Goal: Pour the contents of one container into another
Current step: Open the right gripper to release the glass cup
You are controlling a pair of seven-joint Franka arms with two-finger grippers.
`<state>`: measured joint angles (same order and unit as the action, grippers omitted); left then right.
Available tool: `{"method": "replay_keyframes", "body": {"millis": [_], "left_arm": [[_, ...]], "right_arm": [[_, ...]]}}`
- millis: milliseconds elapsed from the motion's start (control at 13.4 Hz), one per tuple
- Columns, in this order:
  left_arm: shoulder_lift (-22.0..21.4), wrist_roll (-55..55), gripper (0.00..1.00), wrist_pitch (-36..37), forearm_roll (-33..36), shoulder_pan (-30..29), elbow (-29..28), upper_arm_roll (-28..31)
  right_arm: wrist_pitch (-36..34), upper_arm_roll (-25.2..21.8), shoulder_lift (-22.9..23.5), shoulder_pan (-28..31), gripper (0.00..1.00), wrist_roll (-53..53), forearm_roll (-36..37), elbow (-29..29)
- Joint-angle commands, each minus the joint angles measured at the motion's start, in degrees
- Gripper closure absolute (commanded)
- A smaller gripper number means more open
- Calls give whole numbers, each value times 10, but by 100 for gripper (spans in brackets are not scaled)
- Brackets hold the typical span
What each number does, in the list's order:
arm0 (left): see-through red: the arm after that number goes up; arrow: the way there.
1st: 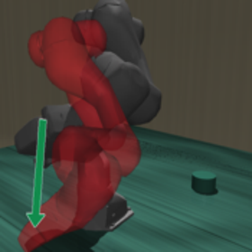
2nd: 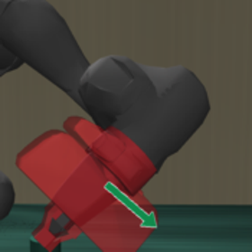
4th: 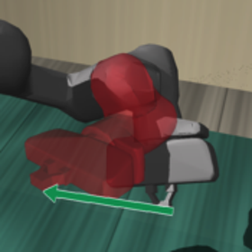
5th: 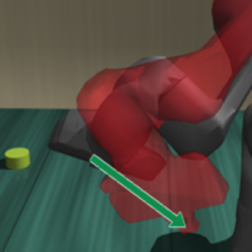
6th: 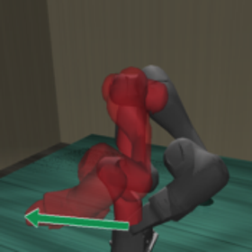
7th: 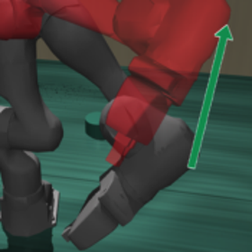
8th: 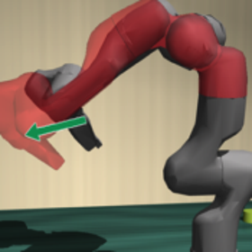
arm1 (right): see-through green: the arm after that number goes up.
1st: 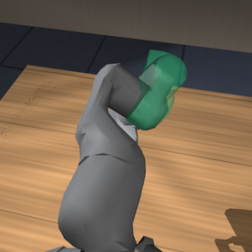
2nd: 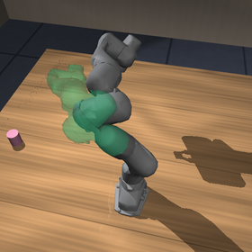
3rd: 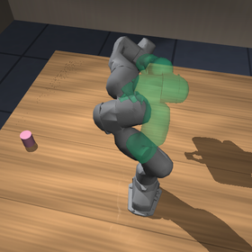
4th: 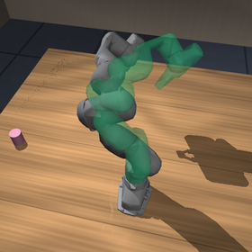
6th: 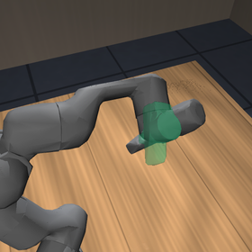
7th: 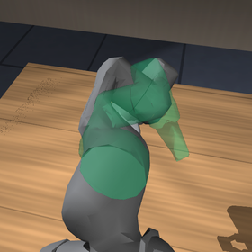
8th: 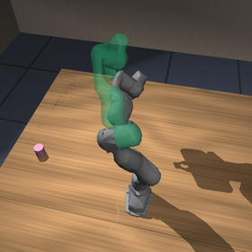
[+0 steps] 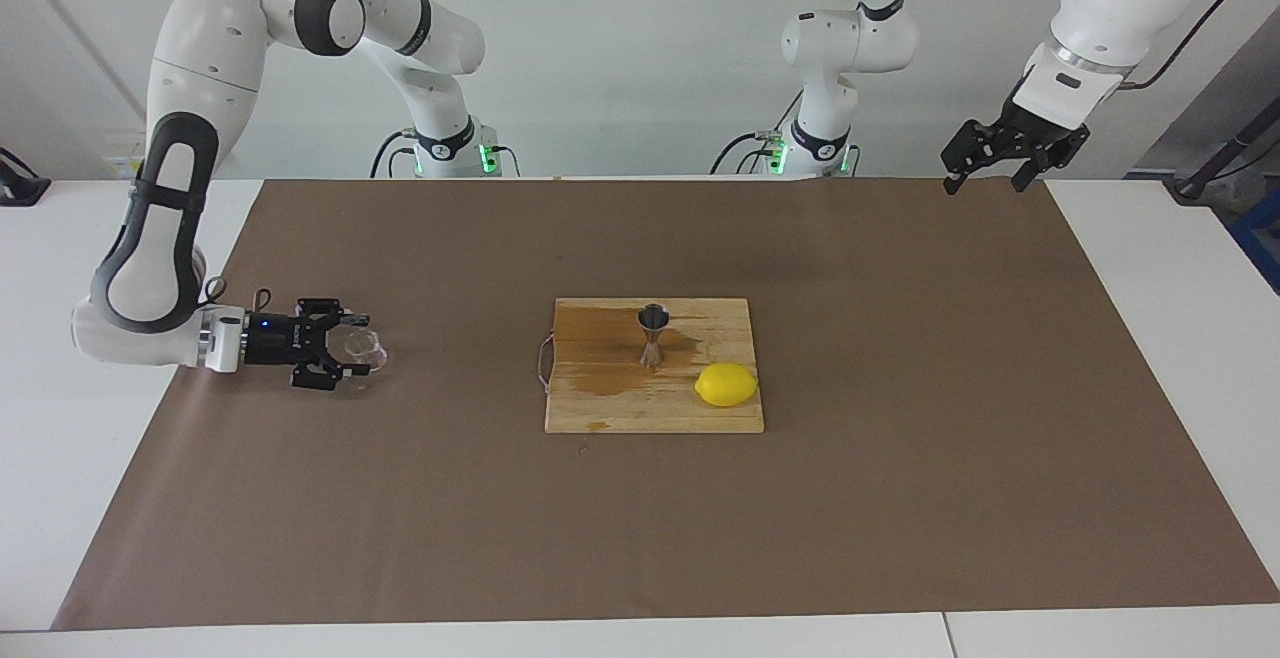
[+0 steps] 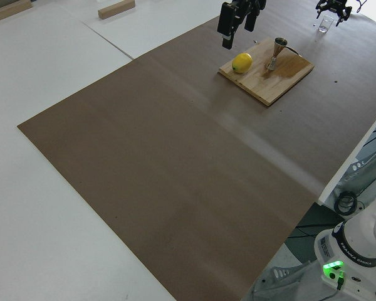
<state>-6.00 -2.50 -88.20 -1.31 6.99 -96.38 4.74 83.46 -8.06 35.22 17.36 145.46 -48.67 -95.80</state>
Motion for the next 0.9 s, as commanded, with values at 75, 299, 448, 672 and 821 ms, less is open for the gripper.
{"method": "replay_keyframes", "body": {"millis": [75, 299, 448, 672, 821], "left_arm": [[-14, 2, 0, 0, 10, 0, -14, 0], [-14, 1, 0, 0, 10, 0, -14, 0], [-15, 1, 0, 0, 10, 0, -14, 0], [-14, 2, 0, 0, 10, 0, -14, 0], [-15, 1, 0, 0, 10, 0, -14, 0]], "right_arm": [[-25, 0, -48, 6, 0, -72, -10, -1], [-19, -2, -108, -17, 0, -227, 9, 18], [-8, -2, -124, -44, 0, -334, 52, 52], [36, -2, -149, -74, 0, -500, 112, 69], [64, -3, -159, -100, 0, -612, 151, 70]]}}
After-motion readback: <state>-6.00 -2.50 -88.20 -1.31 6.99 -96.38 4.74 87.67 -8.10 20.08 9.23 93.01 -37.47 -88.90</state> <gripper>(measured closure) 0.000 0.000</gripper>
